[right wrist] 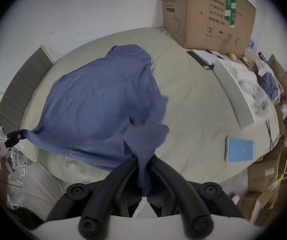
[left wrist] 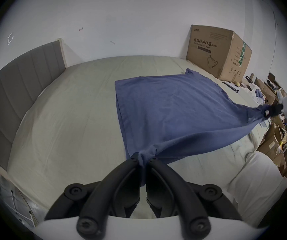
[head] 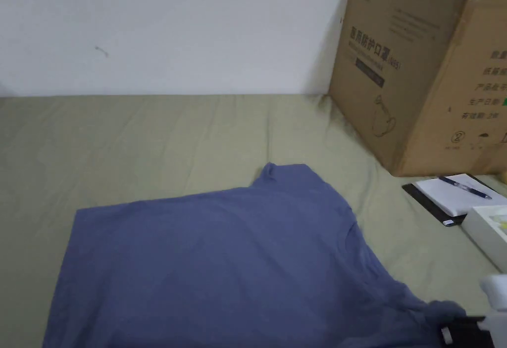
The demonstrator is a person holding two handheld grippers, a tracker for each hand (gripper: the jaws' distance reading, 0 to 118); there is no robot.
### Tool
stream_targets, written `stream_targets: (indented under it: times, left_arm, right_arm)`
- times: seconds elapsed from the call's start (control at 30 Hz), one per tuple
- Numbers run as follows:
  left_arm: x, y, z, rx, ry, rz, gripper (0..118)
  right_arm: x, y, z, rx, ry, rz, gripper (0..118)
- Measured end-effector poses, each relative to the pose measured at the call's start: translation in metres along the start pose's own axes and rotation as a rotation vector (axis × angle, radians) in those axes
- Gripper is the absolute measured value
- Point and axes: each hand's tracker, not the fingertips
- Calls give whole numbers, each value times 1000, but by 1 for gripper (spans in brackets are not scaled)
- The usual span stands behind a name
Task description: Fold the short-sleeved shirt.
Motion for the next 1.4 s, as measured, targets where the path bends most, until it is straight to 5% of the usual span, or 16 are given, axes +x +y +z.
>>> stream_targets:
  times: [0.27,0.47,0.53,0.57,0.6,0.63,0.7,1.0,1.03,1.07,1.1,1.13,1.17,1.3,1.4]
  left_arm:
    - [-27,80,-113,-51,55,19,4]
    - [-42,101,-187,-79,76,42,4]
    - [-48,101,-202,-91,81,77,22]
    - [-48,100,-205,-94,90,92,46]
    - [-51,99,-209,-95,106,105,88]
    - [-54,98,-209,-88,114,120,111]
    - [-54,95,-199,-19,141,149,118]
    - [-27,70,-72,262,-7,228,114]
    - [-18,59,-55,300,9,232,104]
    - [-10,51,-42,309,24,223,84]
    - [-2,44,-31,309,52,213,41]
    - [6,34,-20,305,97,206,13]
    - [9,26,-9,313,101,212,1]
    - [10,16,24,342,63,275,0]
    - [-2,39,10,133,89,267,0]
  right_arm:
    - [-17,149,-98,4,-14,-2,2]
    - [-22,192,-202,-78,-82,-62,3]
    - [-22,192,-220,-37,-94,-73,19]
    - [-23,191,-223,4,-127,-69,34]
    - [-25,189,-225,53,-158,-58,65]
    - [-26,185,-223,104,-179,-53,94]
    - [-26,177,-215,169,-167,-51,118]
    - [-47,88,-77,539,102,-126,106]
    - [-52,71,-59,592,131,-113,91]
    - [-61,59,-44,616,134,-92,64]
    - [-69,45,-31,633,97,-75,34]
    - [-76,29,-16,642,73,-59,15]
    - [-81,19,-8,647,82,-63,3]
    - [-94,-17,22,659,145,-49,0]
    - [-100,-26,30,608,181,-24,0]
